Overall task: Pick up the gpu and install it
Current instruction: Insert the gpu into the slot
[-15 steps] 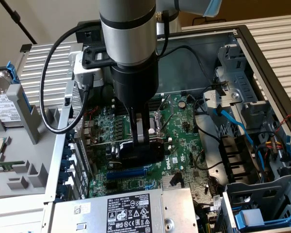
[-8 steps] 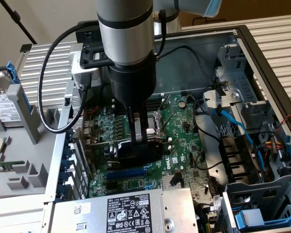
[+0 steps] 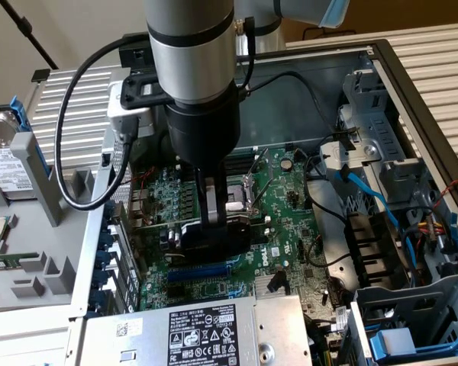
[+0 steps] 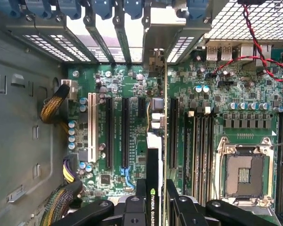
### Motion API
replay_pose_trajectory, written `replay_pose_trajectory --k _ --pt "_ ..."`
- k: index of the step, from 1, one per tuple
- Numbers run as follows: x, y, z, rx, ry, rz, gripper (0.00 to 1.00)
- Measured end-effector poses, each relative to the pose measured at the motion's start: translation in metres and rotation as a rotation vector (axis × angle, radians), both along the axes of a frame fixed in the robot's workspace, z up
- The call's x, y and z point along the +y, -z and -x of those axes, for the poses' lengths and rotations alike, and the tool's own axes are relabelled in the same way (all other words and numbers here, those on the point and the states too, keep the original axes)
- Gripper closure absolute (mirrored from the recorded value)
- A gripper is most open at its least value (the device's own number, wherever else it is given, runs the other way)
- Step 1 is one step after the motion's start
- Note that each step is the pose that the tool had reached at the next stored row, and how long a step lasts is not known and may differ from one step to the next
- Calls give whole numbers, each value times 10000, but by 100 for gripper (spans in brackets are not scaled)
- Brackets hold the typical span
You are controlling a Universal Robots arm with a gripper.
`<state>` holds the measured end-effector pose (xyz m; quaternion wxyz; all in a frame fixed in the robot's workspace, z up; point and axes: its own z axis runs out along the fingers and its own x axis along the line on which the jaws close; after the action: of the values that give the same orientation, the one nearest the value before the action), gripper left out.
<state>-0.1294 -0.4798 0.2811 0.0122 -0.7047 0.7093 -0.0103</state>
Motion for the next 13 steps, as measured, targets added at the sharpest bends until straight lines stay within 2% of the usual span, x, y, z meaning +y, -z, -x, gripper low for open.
replay_pose_trajectory --k 3,13 --pt "14 11 1 2 -4 1 73" --pt "19 26 22 8 -14 13 73"
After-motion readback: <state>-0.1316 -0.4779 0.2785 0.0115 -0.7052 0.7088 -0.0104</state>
